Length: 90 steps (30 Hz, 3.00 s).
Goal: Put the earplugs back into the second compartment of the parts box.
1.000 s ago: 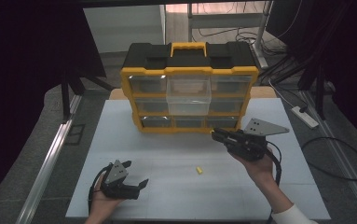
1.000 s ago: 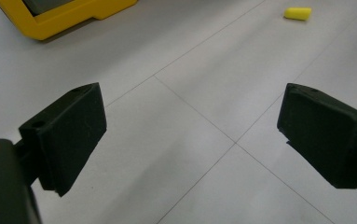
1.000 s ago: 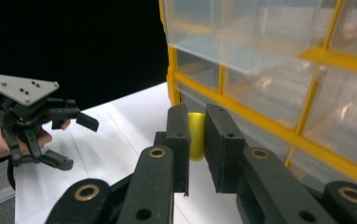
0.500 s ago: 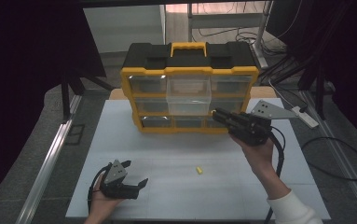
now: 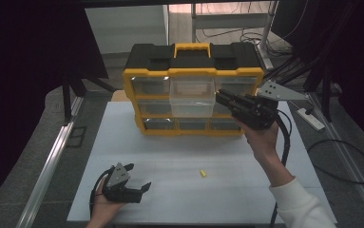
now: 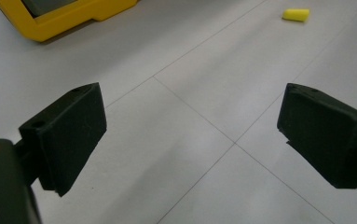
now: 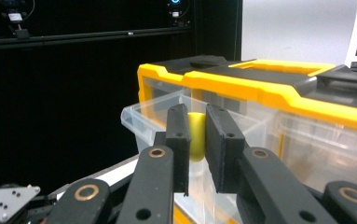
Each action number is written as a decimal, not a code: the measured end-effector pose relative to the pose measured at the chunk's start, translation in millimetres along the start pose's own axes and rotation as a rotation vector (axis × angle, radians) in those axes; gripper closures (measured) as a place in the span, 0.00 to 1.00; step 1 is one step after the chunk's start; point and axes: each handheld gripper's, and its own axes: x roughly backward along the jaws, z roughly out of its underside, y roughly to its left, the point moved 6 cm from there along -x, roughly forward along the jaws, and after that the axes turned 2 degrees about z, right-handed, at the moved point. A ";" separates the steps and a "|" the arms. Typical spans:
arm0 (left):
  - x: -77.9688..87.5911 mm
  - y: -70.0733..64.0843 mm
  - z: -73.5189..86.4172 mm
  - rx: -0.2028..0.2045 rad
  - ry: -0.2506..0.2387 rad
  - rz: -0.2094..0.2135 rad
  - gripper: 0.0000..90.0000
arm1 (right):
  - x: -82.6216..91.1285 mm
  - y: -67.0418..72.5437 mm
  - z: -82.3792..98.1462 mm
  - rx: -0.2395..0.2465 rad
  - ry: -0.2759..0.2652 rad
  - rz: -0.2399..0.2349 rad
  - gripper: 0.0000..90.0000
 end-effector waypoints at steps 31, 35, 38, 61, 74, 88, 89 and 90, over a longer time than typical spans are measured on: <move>0.4 -0.1 0.6 -0.003 -0.001 0.002 0.09 | -49.1 0.5 -11.0 0.074 0.093 0.072 0.44; 0.3 -1.1 0.6 -0.007 0.001 0.003 0.09 | -38.6 1.6 -12.6 0.096 0.066 0.109 0.32; 0.4 -0.9 0.4 -0.004 -0.001 0.001 0.09 | -28.7 1.0 -12.1 0.087 0.059 0.115 0.25; 1.4 -0.8 0.1 -0.002 -0.004 -0.004 0.09 | 28.5 6.6 45.0 0.058 0.098 0.074 0.20; 0.8 -1.0 0.2 -0.002 -0.004 -0.005 0.09 | 43.5 3.7 93.1 0.029 0.194 0.063 0.21; 1.5 -1.6 0.3 -0.004 -0.004 -0.006 0.09 | 32.0 0.9 149.1 0.064 0.439 0.071 0.22; 1.4 -1.6 0.3 -0.004 -0.004 -0.006 0.09 | 29.3 1.1 155.0 0.073 0.468 0.070 0.22; 1.2 -1.5 0.2 -0.004 -0.003 -0.006 0.09 | 28.1 0.9 157.0 0.075 0.475 0.070 0.22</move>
